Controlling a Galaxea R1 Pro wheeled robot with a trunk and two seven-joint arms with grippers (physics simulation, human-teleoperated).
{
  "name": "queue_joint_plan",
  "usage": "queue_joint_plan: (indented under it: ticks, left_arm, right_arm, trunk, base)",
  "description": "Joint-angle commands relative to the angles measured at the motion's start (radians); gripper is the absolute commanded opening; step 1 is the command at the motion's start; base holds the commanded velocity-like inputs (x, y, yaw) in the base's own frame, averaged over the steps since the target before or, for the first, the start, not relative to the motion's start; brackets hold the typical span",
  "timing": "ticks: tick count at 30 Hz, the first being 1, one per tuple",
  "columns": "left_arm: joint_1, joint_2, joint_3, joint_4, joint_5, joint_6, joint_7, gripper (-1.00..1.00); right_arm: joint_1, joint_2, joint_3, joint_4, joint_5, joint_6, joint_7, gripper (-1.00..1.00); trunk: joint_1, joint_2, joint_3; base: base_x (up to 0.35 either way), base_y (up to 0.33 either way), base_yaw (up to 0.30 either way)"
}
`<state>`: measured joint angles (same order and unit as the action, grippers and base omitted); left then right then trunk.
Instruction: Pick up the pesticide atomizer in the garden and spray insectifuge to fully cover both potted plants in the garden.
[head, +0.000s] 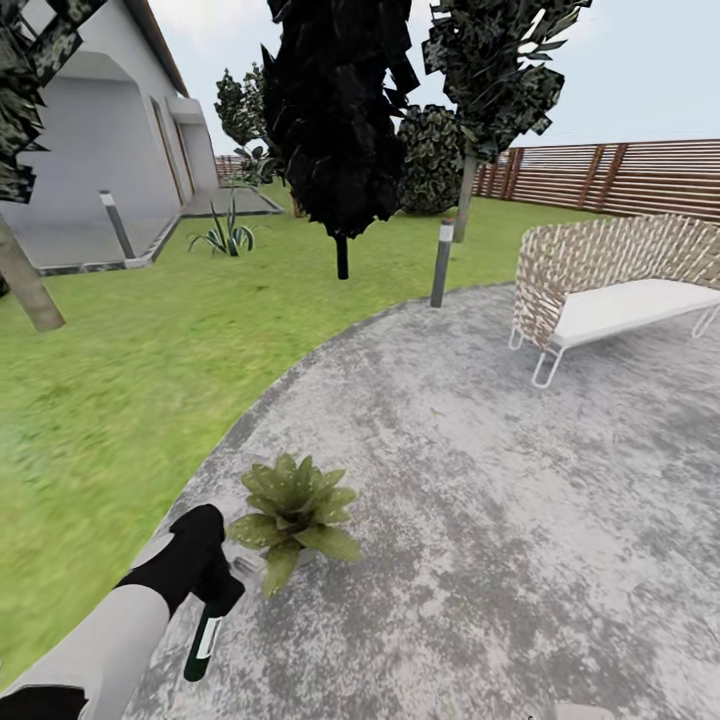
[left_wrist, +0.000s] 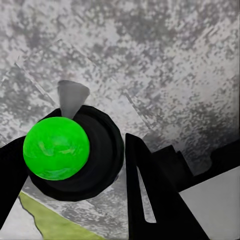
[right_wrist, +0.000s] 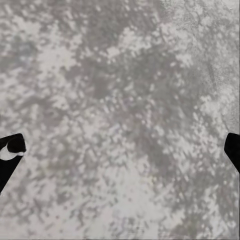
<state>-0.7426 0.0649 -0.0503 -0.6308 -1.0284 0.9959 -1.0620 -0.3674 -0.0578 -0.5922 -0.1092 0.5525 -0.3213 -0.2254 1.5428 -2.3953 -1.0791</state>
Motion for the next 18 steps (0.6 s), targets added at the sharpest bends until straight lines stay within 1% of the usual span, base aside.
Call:
queue_joint_plan:
  ticks: [1, 7, 14, 18]
  left_arm:
    - [0.000, 0.002, -0.003, -0.002, -0.008, 0.006, -0.010, -1.00]
    - [0.000, 0.002, -0.002, -0.003, -0.008, 0.006, -0.009, -1.00]
    - [-0.001, 0.015, -0.001, -0.004, -0.009, 0.007, -0.009, -1.00]
    - [0.005, 0.030, -0.007, 0.009, -0.013, 0.004, -0.009, -1.00]
  right_arm:
    - [-0.001, 0.000, -0.008, 0.002, 0.011, -0.004, -0.003, 1.00]
    - [-0.001, 0.000, -0.008, 0.002, 0.011, -0.004, -0.003, 1.00]
    - [-0.001, 0.000, -0.008, 0.002, 0.010, -0.004, -0.003, 1.00]
    - [-0.001, 0.000, -0.008, 0.002, 0.010, -0.004, -0.003, 1.00]
  trunk:
    - [0.000, 0.000, -0.001]
    - [0.000, 0.000, -0.001]
    - [0.000, 0.000, -0.001]
    - [0.000, 0.000, -0.001]
  base:
    - [0.068, -0.252, 0.276]
    - [0.013, -0.268, 0.276]
    - [0.000, -0.269, 0.276]
    - [0.000, -0.073, 0.270]
